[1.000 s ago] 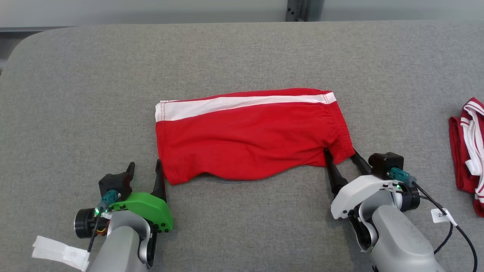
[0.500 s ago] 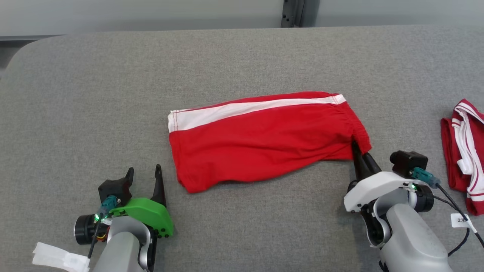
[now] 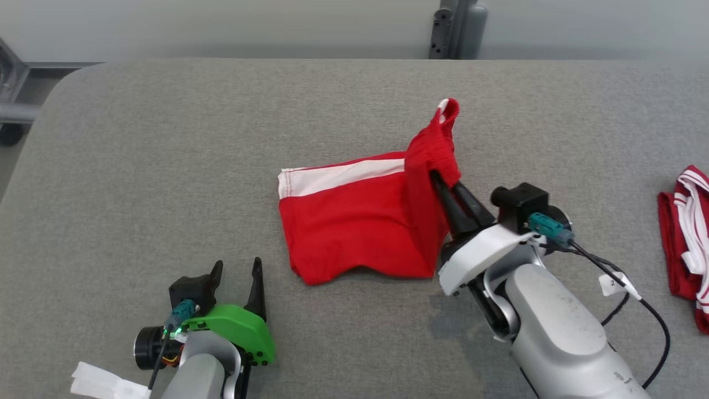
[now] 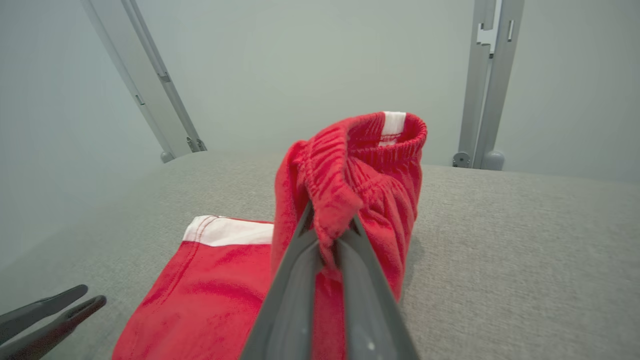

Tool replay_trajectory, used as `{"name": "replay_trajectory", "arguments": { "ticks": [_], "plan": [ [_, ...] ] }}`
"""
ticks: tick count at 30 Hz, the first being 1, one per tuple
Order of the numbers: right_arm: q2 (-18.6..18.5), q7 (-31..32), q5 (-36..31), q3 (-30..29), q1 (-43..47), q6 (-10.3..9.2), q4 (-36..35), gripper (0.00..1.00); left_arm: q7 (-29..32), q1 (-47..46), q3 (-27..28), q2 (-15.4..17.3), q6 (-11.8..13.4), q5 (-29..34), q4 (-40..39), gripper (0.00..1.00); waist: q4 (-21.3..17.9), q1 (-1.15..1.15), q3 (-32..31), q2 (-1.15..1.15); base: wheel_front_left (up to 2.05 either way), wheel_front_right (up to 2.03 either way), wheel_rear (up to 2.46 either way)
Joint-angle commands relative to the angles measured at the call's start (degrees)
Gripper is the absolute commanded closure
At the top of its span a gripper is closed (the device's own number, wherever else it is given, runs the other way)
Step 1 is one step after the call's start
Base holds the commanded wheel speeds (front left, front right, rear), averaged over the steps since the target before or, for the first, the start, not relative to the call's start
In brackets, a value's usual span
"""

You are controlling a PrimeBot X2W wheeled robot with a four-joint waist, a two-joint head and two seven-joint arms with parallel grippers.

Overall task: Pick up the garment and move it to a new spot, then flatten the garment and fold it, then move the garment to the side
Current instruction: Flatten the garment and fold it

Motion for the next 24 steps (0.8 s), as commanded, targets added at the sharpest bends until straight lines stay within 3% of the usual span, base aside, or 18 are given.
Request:
{"name": "replay_trajectory", "arguments": {
  "ticks": [1,10,11,12,17,21,24],
  "plan": [
    [-0.13,0.01,0.84,2.27,-1.0,-0.04,0.36,1.0,-0.14,1.0,-0.83,0.27,0.45,-0.9,-0.19,0.0,3.55,0.0,-0.89,0.0,0.0,0.0,0.0],
    [-0.11,0.0,5.21,15.25,-3.98,-0.04,6.45,1.0,-0.15,0.95,-7.26,0.25,1.89,-4.05,-0.8,0.0,12.58,0.0,-0.94,0.0,0.0,0.0,0.0],
    [-0.12,0.01,5.9,16.05,-4.07,-0.04,6.69,0.59,-0.15,0.88,-7.59,0.25,2.14,-4.3,-0.9,0.0,13.02,0.0,-0.83,0.0,0.0,0.0,0.0],
    [-0.12,0.0,6.78,17.42,-4.07,-0.04,6.87,0.0,-0.15,0.82,-7.78,0.26,2.41,-4.41,-0.97,0.0,13.35,0.0,-0.75,0.0,0.0,0.0,0.0],
    [-0.41,0.01,11.0,19.8,-3.86,-0.05,5.15,0.0,-0.14,0.51,-6.67,0.21,3.71,-3.77,-1.56,0.0,11.83,0.0,-0.23,0.0,0.0,0.0,0.0],
    [-0.16,0.01,7.53,14.1,-3.4,-0.04,5.63,0.0,-0.15,0.25,-4.06,0.25,4.3,-2.02,-3.02,0.0,8.32,0.0,-0.02,0.0,0.0,0.0,0.0],
    [-0.2,0.01,3.21,6.13,-1.63,-0.04,5.19,0.0,-0.15,0.58,-1.43,0.4,4.54,0.09,-5.27,0.0,5.2,0.0,0.16,0.0,0.0,0.0,0.0]
  ]
}}
